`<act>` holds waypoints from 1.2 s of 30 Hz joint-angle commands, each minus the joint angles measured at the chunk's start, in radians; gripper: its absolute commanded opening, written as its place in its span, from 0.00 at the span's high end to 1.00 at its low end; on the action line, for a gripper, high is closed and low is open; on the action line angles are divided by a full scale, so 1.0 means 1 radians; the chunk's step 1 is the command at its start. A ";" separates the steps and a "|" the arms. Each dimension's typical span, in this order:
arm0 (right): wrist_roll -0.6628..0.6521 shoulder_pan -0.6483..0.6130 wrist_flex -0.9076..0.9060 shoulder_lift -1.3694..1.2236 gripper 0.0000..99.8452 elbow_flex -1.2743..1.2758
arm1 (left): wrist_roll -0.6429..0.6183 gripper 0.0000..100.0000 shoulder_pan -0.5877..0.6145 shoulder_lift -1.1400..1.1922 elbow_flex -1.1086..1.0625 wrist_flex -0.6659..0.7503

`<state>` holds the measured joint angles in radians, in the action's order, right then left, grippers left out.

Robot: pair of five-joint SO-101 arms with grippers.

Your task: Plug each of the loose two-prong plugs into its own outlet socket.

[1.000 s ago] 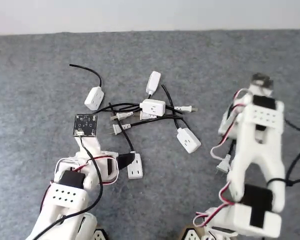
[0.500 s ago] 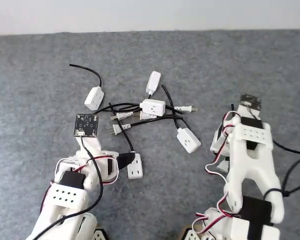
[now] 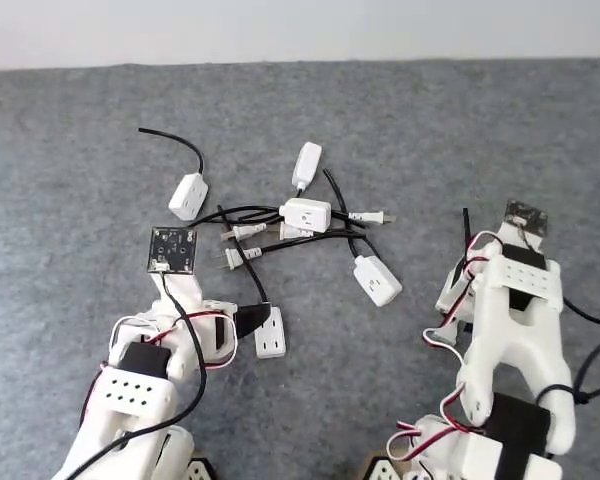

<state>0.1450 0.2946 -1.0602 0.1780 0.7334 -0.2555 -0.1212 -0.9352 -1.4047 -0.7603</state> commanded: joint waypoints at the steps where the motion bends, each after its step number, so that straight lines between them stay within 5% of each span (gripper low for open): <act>1: 0.009 -0.015 0.048 0.004 0.89 -0.006 | 0.011 0.64 -0.003 -0.005 0.008 0.018; 36: 0.006 -0.025 0.048 -0.188 0.90 -0.144 | 0.012 0.64 -0.034 -0.005 -0.002 0.020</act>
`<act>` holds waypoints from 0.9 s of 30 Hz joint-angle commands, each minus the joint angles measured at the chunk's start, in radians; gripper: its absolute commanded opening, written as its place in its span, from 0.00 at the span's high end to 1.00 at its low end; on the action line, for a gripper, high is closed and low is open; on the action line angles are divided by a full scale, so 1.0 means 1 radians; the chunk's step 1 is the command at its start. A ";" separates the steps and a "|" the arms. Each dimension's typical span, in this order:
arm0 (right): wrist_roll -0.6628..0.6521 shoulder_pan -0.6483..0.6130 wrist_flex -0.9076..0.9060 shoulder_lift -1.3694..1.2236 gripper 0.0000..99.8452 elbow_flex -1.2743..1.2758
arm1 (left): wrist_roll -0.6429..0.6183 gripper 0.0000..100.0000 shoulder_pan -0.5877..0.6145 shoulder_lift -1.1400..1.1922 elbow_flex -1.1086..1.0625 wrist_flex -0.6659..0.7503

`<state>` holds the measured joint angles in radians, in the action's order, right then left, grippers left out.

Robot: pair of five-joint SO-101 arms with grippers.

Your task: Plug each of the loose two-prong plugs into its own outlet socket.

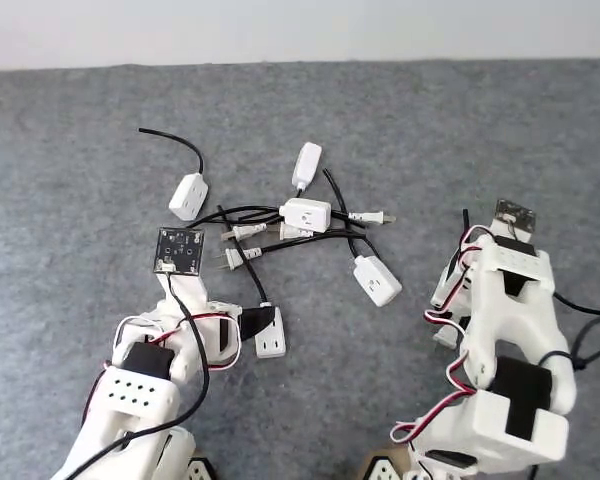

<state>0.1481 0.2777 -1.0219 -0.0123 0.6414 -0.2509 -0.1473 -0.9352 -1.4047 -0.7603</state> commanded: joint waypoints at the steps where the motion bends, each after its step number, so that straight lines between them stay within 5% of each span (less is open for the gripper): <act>1: 0.003 -0.007 0.010 0.002 0.92 -0.052 | 0.008 0.64 -0.008 -0.005 -0.002 0.020; 5: 0.003 -0.004 0.012 0.002 0.99 -0.052 | 0.008 0.64 -0.008 -0.005 -0.002 0.020; 17: 0.003 -0.025 -0.070 0.013 0.99 -0.068 | 0.008 0.64 -0.008 -0.005 -0.004 0.021; 27: -0.083 -0.271 -0.332 0.154 0.99 -0.186 | -0.002 0.64 -0.002 0.003 -0.016 0.071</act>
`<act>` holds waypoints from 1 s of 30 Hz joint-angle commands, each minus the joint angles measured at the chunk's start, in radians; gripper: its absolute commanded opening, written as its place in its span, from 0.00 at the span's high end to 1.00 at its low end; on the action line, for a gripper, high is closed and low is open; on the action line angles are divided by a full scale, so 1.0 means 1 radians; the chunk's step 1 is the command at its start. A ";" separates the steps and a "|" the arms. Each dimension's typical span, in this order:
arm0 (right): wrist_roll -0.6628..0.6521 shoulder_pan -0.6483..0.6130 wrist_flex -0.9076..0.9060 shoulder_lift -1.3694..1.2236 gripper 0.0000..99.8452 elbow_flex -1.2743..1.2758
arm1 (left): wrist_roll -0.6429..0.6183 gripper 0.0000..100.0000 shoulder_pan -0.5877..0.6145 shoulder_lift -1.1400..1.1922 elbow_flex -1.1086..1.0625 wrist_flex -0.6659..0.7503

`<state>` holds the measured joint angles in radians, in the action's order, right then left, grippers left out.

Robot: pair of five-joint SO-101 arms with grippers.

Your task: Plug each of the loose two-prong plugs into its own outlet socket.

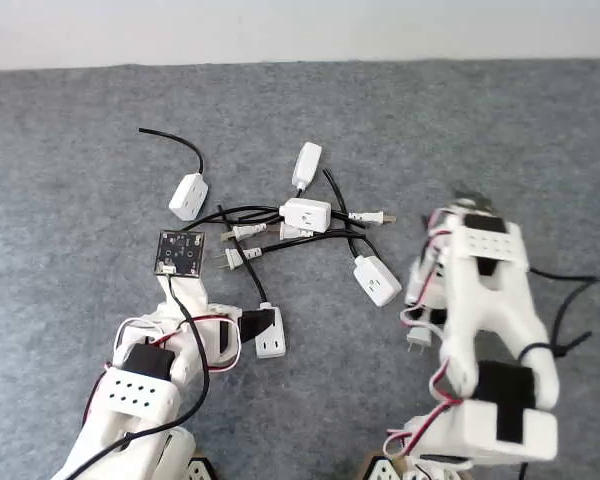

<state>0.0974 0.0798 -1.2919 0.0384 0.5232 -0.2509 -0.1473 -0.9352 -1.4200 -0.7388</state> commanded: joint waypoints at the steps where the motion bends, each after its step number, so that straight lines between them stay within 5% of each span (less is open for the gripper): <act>1: -0.032 -0.102 -0.077 0.140 0.99 -0.069 | -0.002 0.64 -0.002 0.003 -0.005 0.055; 9: -0.160 -0.387 -0.183 0.469 0.99 -0.071 | -0.003 0.64 0.000 0.003 -0.005 0.052; 15: -0.385 -0.444 -0.180 0.616 0.99 -0.072 | -0.003 0.65 0.000 0.005 -0.008 0.046; 22: -0.368 -0.550 -0.213 0.638 0.99 -0.092 | -0.003 0.91 -0.008 0.005 -0.008 0.041; 30: -0.269 -0.621 -0.113 0.650 0.99 -0.120 | -0.003 0.91 -0.009 0.005 -0.010 0.055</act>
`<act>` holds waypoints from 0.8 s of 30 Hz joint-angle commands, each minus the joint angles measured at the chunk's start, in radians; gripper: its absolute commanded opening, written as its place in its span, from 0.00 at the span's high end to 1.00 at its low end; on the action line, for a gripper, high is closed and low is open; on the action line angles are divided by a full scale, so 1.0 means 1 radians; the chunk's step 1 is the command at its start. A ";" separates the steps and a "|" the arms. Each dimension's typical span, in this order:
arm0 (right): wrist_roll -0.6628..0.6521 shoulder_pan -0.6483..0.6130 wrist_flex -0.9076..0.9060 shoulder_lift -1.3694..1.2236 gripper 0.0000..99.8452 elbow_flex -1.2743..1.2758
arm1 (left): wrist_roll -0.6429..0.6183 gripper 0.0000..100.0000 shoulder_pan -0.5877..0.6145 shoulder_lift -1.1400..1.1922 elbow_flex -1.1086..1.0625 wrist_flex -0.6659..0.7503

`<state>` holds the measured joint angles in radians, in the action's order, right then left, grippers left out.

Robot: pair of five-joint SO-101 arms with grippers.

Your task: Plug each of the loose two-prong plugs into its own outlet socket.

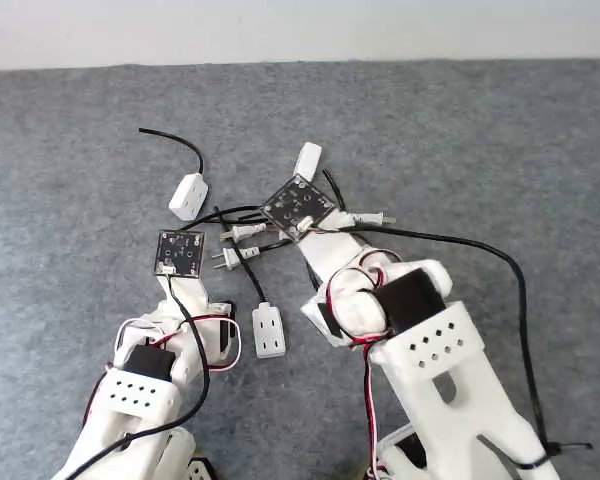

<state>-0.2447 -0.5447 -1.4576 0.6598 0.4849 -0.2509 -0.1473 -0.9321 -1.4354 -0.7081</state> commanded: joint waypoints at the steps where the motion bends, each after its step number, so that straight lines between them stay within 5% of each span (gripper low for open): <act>1: 0.104 0.024 0.070 0.028 0.99 -0.095 | -0.003 0.91 -0.009 0.002 0.005 0.025; 10: 0.144 0.163 0.082 0.027 0.99 -0.230 | -0.077 0.90 -0.008 0.002 -0.010 0.087; 18: 0.078 -0.130 0.019 0.028 0.99 -0.252 | -0.077 0.90 -0.009 0.021 -0.005 0.084; 24: 0.048 -0.209 -0.013 0.028 0.99 -0.304 | -0.048 0.90 -0.009 0.256 0.122 0.063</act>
<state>-0.1741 -0.7242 -1.4607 0.6628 0.2470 -0.3199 -0.1488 -0.7802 -1.4154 -0.6406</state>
